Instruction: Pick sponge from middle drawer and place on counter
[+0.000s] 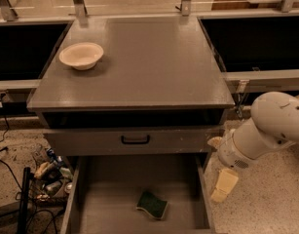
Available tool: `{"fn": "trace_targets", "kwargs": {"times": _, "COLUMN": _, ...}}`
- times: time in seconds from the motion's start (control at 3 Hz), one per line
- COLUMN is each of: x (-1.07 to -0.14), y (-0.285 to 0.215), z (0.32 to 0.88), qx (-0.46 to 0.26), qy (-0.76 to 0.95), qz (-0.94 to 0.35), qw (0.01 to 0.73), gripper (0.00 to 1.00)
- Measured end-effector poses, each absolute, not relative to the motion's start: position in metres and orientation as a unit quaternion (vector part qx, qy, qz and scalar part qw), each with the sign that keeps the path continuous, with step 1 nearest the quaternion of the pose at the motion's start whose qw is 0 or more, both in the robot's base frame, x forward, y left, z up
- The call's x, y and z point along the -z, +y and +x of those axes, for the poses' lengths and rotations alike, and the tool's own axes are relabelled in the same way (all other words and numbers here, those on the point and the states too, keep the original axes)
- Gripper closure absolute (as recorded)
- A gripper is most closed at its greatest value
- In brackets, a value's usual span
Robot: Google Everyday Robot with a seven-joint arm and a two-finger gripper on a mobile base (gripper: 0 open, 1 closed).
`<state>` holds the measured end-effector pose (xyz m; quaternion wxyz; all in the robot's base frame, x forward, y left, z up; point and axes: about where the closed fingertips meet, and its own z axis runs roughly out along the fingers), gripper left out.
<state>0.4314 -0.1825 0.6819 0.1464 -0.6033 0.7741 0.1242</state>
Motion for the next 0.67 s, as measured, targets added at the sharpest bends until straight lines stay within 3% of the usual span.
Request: {"fn": "trace_targets", "kwargs": {"times": 0.67, "x": -0.6689, "y": -0.177, "z": 0.4261, "qx": -0.065, "qy": 0.78, "qz": -0.603, "qw": 0.155, "gripper": 0.0}}
